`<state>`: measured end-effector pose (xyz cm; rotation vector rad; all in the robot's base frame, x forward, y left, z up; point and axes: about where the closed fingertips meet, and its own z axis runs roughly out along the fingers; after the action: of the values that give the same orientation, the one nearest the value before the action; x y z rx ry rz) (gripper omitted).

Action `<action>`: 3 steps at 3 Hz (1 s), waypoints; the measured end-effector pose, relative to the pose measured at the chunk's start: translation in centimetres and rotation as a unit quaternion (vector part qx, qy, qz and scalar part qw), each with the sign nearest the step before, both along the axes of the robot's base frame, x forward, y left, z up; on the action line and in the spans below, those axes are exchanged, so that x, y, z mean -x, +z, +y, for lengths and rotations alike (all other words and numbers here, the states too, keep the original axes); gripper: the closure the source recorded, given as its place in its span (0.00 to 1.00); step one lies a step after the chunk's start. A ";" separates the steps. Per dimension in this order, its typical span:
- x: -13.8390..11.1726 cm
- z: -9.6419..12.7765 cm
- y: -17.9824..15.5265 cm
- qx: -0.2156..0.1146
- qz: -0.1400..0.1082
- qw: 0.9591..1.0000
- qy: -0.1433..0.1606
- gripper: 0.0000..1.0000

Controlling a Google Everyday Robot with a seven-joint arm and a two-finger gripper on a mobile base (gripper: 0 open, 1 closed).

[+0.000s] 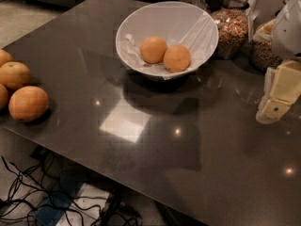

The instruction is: Pick orange from white bowl

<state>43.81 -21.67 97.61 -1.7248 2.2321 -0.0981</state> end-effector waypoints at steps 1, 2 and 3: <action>0.0 0.0 0.0 0.000 0.000 1.000 0.000 0.00; -0.3 0.3 0.4 -0.010 -0.020 1.000 -0.006 0.00; -2.4 1.1 1.2 -0.055 -0.062 0.997 -0.015 0.00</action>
Offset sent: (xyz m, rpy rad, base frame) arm 0.0076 0.0055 0.0053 0.0516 -0.0782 -0.0289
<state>46.21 -20.57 98.82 -1.5856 2.1334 -0.0851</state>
